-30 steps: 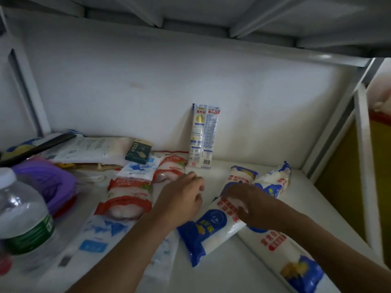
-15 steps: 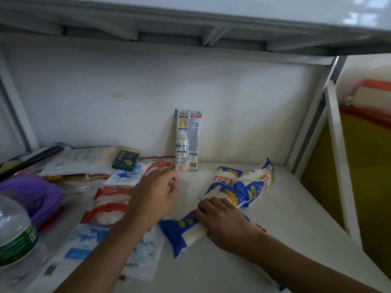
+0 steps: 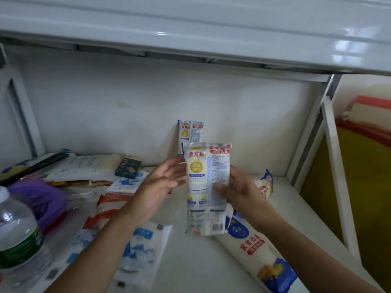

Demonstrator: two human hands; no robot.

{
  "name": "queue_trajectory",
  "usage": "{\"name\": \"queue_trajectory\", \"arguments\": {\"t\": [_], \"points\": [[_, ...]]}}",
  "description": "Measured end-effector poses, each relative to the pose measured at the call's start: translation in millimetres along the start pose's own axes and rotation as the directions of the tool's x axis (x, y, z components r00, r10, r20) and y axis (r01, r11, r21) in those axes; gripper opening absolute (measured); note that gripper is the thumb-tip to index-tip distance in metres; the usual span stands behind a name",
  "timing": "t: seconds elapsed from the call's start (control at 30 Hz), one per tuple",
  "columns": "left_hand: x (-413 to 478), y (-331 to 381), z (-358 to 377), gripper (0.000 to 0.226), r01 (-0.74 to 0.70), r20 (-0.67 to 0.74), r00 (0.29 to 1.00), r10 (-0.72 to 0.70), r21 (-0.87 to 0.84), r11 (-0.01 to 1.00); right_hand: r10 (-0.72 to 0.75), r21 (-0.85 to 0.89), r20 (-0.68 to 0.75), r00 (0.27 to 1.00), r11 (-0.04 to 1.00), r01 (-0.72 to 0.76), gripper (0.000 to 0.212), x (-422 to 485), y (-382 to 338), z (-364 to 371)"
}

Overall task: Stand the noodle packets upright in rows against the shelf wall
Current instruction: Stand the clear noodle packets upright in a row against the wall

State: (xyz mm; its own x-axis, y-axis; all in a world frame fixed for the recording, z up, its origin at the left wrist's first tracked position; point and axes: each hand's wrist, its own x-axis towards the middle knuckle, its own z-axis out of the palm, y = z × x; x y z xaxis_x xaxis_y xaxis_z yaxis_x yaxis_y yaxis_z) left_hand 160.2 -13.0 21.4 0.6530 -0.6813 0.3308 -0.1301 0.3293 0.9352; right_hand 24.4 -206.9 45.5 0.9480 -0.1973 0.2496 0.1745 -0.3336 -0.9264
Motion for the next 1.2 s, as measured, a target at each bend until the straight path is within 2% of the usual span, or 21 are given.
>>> {"name": "queue_trajectory", "arguments": {"t": [0.07,0.17,0.27,0.37,0.5,0.67,0.77,0.83,0.87,0.97,1.03,1.2], "points": [[-0.5,-3.9,10.2,0.042,0.029,-0.011,1.0,-0.029,-0.019,0.999,0.062,0.138,0.128,0.99,0.987,-0.08,0.03,-2.7,5.3,4.4],[-2.6,-5.1,17.2,0.037,0.045,-0.21,0.977,-0.033,0.052,0.998,0.117,0.132,0.242,0.963,0.979,-0.152,0.033,-1.2,18.9,13.1],[-3.8,1.6,20.8,0.035,0.057,-0.297,0.955,-0.014,0.136,0.989,0.111,0.127,0.132,0.985,0.984,-0.128,0.039,5.9,17.1,17.5],[-2.5,3.4,25.8,0.034,0.063,-0.283,0.959,-0.006,0.19,0.98,0.049,0.2,-0.048,0.998,0.979,-0.039,0.04,13.6,9.7,15.4],[-1.0,4.3,28.4,0.036,0.069,-0.286,0.958,-0.009,0.2,0.977,0.073,0.307,-0.163,0.984,0.951,-0.02,0.032,19.1,2.9,18.3],[-2.7,5.5,31.6,0.045,0.04,-0.295,0.955,0.026,0.216,0.975,0.06,0.275,-0.21,0.976,0.962,0.0,0.031,22.1,2.3,17.9],[-2.7,7.1,29.6,0.023,0.004,-0.342,0.938,0.052,0.162,0.987,0.051,0.291,-0.187,0.981,0.957,0.005,0.04,23.4,6.1,15.4],[-2.9,9.8,28.5,0.017,0.0,-0.359,0.932,0.047,0.13,0.992,0.087,0.311,-0.084,0.993,0.949,-0.057,0.045,23.7,9.9,11.4],[-2.9,10.4,28.0,0.017,0.004,-0.365,0.93,0.04,0.121,0.993,0.114,0.244,0.003,0.993,0.963,-0.111,0.045,22.6,13.8,10.4],[-3.6,10.2,26.0,0.022,0.038,-0.392,0.92,-0.001,0.086,0.996,0.256,-0.126,0.205,0.945,0.964,-0.233,0.042,15.0,34.2,13.1],[-3.1,8.9,23.9,0.027,0.061,-0.421,0.907,-0.024,0.077,0.995,0.318,-0.177,0.21,0.925,0.942,-0.283,0.041,11.6,44.8,19.2],[4.1,5.4,14.7,0.038,0.076,-0.471,0.881,-0.046,0.045,0.996,0.307,-0.167,0.059,0.95,0.941,-0.294,0.04,15.7,51.6,28.9]]}}
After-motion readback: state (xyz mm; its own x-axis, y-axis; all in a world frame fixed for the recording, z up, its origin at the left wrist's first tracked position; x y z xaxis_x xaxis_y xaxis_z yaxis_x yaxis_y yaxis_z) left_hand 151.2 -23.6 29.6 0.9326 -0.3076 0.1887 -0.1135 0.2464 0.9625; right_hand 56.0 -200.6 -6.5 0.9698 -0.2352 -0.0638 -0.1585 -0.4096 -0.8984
